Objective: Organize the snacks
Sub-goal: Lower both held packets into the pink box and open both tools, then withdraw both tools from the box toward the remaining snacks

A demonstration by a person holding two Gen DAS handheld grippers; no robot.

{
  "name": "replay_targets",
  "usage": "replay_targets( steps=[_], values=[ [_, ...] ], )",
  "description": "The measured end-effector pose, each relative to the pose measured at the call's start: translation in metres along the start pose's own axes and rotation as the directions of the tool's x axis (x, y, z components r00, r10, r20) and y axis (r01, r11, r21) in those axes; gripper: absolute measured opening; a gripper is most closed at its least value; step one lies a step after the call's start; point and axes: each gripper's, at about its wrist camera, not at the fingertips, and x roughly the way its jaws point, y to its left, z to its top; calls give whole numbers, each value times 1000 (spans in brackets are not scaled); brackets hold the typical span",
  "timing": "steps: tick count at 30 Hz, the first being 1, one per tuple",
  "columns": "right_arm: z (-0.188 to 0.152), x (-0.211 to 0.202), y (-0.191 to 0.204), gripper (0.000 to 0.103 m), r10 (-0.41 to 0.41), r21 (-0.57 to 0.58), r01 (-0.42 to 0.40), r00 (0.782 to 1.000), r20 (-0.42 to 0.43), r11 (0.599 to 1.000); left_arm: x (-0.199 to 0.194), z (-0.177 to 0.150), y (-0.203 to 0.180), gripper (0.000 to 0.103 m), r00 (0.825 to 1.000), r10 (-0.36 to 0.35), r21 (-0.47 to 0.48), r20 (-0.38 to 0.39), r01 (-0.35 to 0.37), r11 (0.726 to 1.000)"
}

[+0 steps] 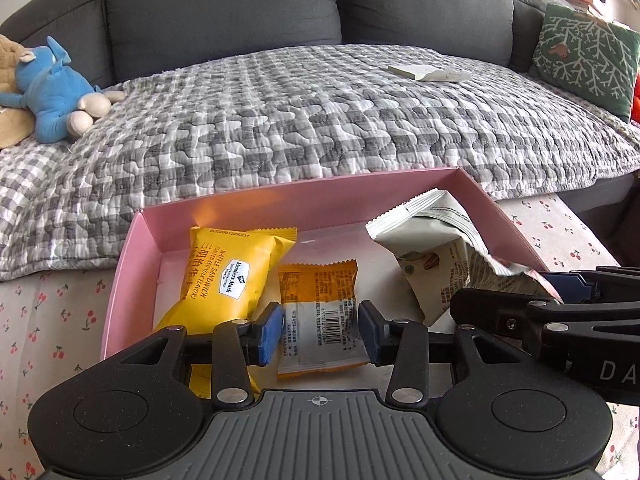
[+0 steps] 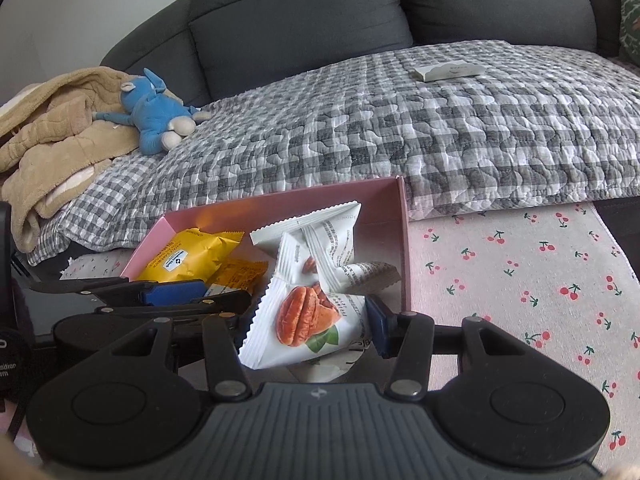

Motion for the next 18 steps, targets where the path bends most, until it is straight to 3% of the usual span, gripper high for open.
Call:
replay_targets(
  steps=[4, 7, 9, 18],
  values=[
    [1, -3, -2, 49, 13, 21, -13, 1000, -4, 1000, -5, -2, 1, 49, 1000, -9, -14, 4, 9, 1000],
    [2, -11, -3, 63, -3, 32, 3, 1000, 8, 1000, -11, -3, 2, 52, 1000, -22, -15, 2, 22, 1000],
    [4, -17, -4, 68, 14, 49, -15, 1000, 18, 999, -18, -4, 1, 62, 1000, -21, -10, 8, 22, 1000],
    [6, -49, 5, 77, 0, 34, -2, 999, 39, 999, -55, -12, -3, 74, 999, -43, 6, 26, 43, 999]
  ],
)
